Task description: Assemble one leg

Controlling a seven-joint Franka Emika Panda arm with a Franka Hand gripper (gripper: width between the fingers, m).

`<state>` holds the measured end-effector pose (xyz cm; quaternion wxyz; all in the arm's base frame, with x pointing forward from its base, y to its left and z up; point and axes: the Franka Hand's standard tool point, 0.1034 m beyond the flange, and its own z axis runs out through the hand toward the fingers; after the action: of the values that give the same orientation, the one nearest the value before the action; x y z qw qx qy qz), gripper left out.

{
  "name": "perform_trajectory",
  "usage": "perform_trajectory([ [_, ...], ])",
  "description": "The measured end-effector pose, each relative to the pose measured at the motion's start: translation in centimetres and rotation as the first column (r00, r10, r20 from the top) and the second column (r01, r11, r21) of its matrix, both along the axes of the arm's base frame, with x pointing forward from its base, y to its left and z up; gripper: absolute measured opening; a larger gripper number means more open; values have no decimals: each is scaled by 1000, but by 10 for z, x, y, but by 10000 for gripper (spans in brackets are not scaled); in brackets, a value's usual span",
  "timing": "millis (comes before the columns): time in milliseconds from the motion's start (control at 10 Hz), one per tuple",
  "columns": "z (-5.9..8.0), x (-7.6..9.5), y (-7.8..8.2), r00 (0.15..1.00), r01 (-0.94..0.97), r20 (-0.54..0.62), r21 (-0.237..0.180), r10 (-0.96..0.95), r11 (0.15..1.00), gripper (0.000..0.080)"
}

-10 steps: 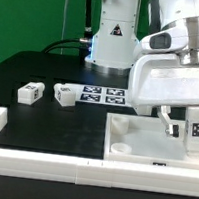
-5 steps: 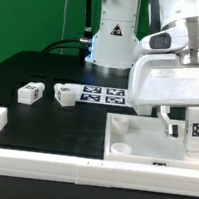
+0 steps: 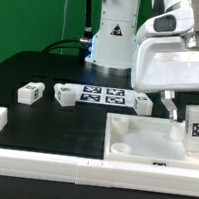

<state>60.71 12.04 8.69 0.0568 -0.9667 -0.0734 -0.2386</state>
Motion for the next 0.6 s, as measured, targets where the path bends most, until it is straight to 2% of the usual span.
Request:
perform_trajectory([
  [100, -4, -4, 2, 999, -3, -38, 3, 4, 1000, 649],
  [200, -3, -10, 11, 978, -23, -206, 21, 27, 1000, 649],
  [300, 1, -7, 14, 953, -30, -301, 33, 38, 999, 649],
  [400, 4, -1, 12, 940, 17, -342, 44, -1, 999, 649],
  [600, 5, 6, 5, 942, 77, -331, 49, -57, 996, 649],
])
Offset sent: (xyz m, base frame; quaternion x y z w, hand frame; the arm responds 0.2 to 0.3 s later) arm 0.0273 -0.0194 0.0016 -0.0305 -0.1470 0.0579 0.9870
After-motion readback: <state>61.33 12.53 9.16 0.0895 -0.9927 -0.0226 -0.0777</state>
